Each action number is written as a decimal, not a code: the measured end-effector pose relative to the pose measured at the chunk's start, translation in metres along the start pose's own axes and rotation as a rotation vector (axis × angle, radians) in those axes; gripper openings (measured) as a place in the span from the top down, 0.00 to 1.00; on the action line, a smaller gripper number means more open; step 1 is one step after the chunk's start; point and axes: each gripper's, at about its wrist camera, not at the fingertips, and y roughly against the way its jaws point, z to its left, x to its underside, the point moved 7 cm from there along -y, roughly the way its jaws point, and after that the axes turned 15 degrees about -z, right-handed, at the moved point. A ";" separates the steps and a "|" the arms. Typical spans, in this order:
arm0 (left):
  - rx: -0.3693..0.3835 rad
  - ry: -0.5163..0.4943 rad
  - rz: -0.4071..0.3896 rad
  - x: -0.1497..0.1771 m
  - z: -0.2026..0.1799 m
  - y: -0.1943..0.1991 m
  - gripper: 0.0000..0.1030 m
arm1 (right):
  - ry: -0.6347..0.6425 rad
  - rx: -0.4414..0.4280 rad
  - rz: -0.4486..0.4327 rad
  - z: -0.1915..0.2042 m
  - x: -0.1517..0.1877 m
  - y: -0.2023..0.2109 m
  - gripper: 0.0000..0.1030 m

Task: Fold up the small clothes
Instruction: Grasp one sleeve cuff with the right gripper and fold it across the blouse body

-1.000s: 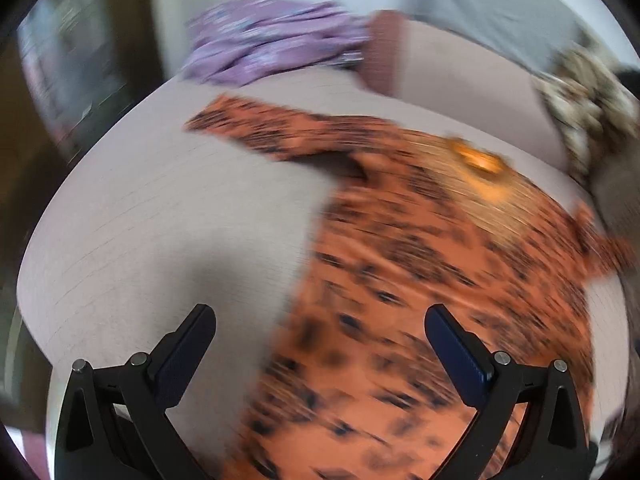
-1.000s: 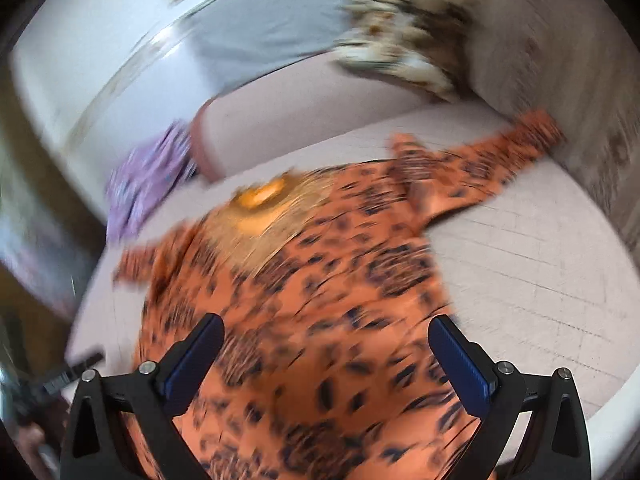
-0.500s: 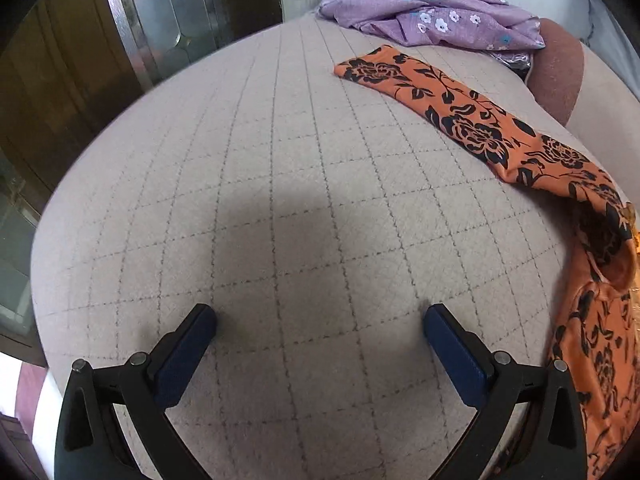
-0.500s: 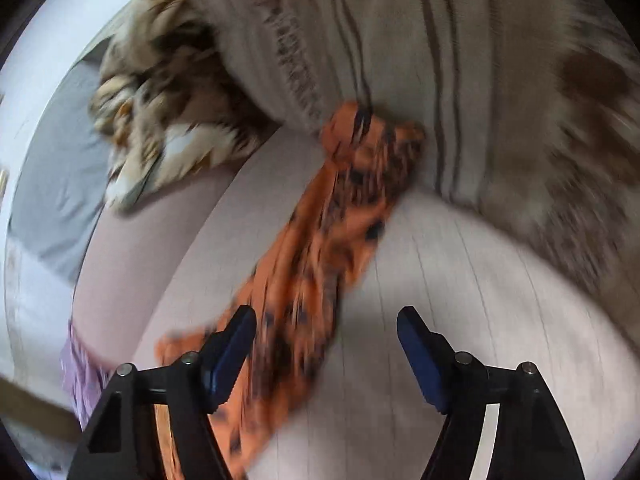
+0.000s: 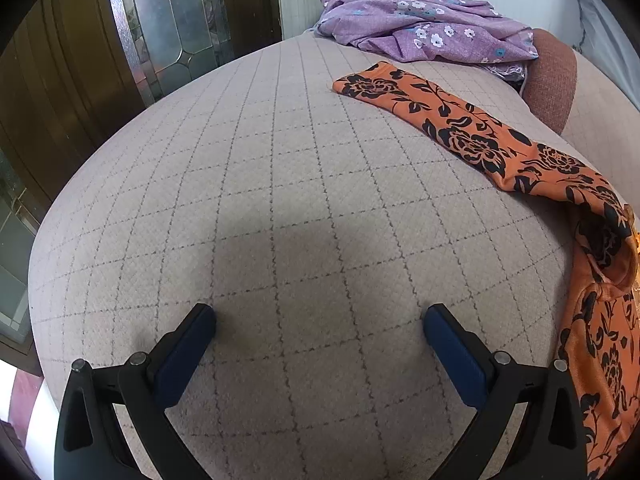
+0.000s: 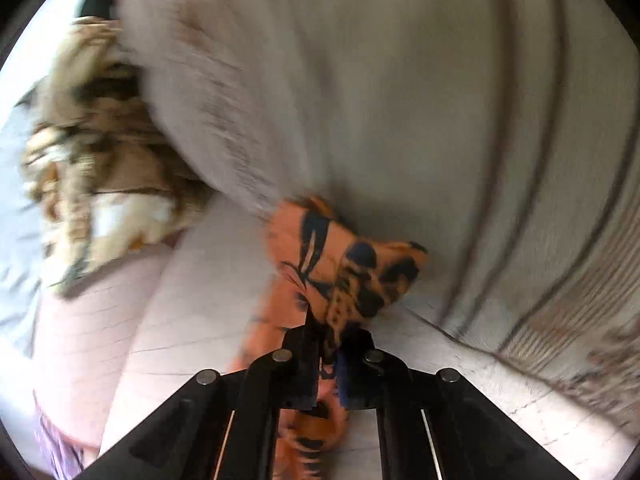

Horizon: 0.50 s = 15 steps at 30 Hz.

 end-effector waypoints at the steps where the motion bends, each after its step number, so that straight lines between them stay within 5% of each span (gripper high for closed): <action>1: 0.000 0.000 0.000 0.001 0.000 0.001 0.00 | 0.033 -0.041 -0.018 0.019 -0.010 0.011 0.94; 5: 0.002 0.007 0.002 0.001 0.001 0.001 0.00 | 0.158 -0.284 -0.099 0.135 -0.041 0.089 0.94; 8: 0.006 0.011 0.007 0.001 0.002 0.002 0.00 | 0.225 -0.520 -0.121 0.239 -0.028 0.169 0.94; 11: 0.011 0.015 0.015 0.001 0.002 0.002 0.00 | 0.275 -0.701 -0.095 0.320 0.024 0.242 0.94; 15: 0.018 0.014 0.023 0.002 0.002 0.001 0.00 | 0.298 -0.850 0.028 0.395 0.146 0.300 0.93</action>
